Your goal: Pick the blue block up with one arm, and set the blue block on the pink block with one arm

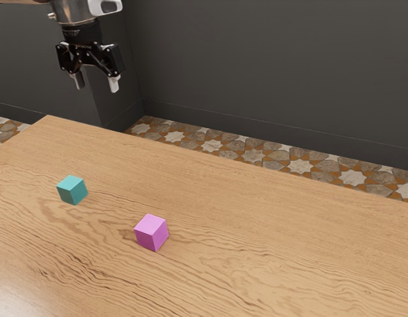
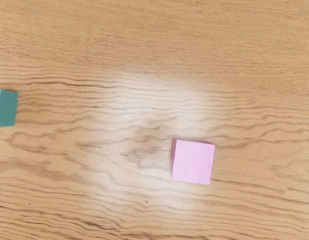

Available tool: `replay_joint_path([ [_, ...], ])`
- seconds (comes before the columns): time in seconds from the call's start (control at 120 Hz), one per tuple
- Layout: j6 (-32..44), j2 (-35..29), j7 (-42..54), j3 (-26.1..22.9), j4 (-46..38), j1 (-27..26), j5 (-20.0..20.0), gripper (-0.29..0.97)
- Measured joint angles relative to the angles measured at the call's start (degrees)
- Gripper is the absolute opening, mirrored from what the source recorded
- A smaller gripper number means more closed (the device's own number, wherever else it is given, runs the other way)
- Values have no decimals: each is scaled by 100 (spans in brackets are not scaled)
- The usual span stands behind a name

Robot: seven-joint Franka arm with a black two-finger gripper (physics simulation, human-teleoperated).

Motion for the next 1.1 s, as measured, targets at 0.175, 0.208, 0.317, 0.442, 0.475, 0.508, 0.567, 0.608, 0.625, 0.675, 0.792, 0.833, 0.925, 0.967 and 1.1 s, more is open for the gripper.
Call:
replay_joint_path([
  [0.175,-2,3,-10,32,0,124,-97,68],
  [0.208,-9,-1,-12,28,24,155,-118,68],
  [0.317,-276,-95,-19,-52,1530,220,-157,68],
  [0.442,-467,-70,-33,-128,1885,47,-155,68],
  [0.475,-505,-48,-37,-124,1891,-23,-122,68],
  [0.508,-534,-33,-39,-122,1834,-74,-63,68],
  [0.567,-571,56,-39,-154,1748,-82,82,68],
  [0.608,-588,177,-41,-239,1731,-39,223,68],
  [0.625,-584,264,-41,-265,1732,-39,274,68],
  [0.675,-570,507,-40,-290,1725,-59,337,68],
  [0.792,-450,1000,-28,-302,1498,50,385,68],
  [0.833,-311,1042,-11,-313,1226,122,393,68],
  [0.925,233,710,59,-333,118,210,401,68],
  [0.967,571,509,99,-335,-483,241,403,68],
  [1.1,1675,315,242,-324,-1713,331,405,68],
])
